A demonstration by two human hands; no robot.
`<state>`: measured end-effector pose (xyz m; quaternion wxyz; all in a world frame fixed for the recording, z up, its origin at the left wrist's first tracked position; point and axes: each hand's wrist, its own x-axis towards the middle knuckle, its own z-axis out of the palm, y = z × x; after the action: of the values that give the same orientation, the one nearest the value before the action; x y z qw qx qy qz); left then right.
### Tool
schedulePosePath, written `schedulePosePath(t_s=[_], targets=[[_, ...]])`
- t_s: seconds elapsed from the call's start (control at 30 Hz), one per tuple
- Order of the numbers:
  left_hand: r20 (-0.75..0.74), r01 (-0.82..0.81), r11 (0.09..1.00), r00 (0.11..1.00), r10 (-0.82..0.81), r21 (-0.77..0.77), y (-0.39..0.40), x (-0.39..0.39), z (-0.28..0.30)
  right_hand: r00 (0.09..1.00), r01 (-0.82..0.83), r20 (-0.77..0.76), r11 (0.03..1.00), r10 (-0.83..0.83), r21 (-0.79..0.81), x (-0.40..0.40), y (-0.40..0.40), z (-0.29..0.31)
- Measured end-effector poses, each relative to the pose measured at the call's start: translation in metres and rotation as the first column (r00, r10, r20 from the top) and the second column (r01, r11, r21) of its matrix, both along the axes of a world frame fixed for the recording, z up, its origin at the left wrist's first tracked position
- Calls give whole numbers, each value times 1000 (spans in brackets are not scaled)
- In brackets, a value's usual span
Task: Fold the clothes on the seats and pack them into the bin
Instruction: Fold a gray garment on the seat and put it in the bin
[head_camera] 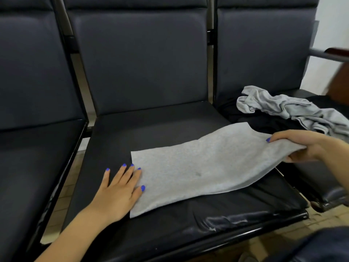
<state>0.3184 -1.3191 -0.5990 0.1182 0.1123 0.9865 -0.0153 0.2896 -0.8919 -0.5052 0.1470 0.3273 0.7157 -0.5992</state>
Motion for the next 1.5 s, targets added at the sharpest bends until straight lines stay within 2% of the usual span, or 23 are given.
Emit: schedulePosePath(t_s=[0.13,0.2,0.33,0.47,0.53,0.6,0.63,0.67,0.77,0.83,0.93,1.0,1.03,1.13,1.37,1.43,1.5], targets=[[61,89,996,994,-88,-13,0,7,5,994,-60,-104,989,45,-139,-4,-16,16],[93,57,998,994,-55,-14,-1,9,11,980,-119,-179,980,89,-162,-7,-34,29],[-15,44,996,999,-43,83,-3,13,25,923,-280,-299,955,240,-96,-10,-87,55],[-150,5,963,988,36,268,-10,10,25,823,-510,-278,860,495,21,-5,-154,58],[-163,-41,868,977,139,495,-15,7,23,756,-608,-274,793,594,42,0,-190,48],[-49,-126,673,971,236,728,-19,6,21,683,-698,-232,713,693,74,6,-223,31],[15,-173,601,966,258,781,-20,5,21,634,-748,-182,656,752,103,9,-238,21],[60,-201,566,964,257,799,-21,4,19,587,-786,-134,601,799,146,12,-250,10],[109,-203,601,976,190,773,-20,3,13,475,-830,-81,477,876,289,15,-277,-24],[100,-190,629,979,175,754,-19,3,13,442,-828,-140,463,886,316,17,-285,-31],[138,-235,589,969,207,773,-19,1,14,436,-805,-231,492,870,333,16,-290,-27],[152,-257,562,962,228,786,-20,-1,15,417,-802,-216,470,883,369,15,-291,-25],[150,-259,562,961,234,786,-20,-1,15,388,-822,-178,427,904,377,15,-291,-26],[77,-229,615,962,263,755,-19,-4,16,246,-903,-6,232,969,362,20,-291,-32],[-104,-218,686,913,395,694,-19,-7,15,127,-948,53,105,990,300,24,-290,-37],[-122,-272,735,893,434,621,-16,-8,18,113,-962,38,100,993,254,24,-289,-36],[-116,-339,868,908,403,363,-10,-4,24,149,-973,47,138,988,184,23,-285,-31]])
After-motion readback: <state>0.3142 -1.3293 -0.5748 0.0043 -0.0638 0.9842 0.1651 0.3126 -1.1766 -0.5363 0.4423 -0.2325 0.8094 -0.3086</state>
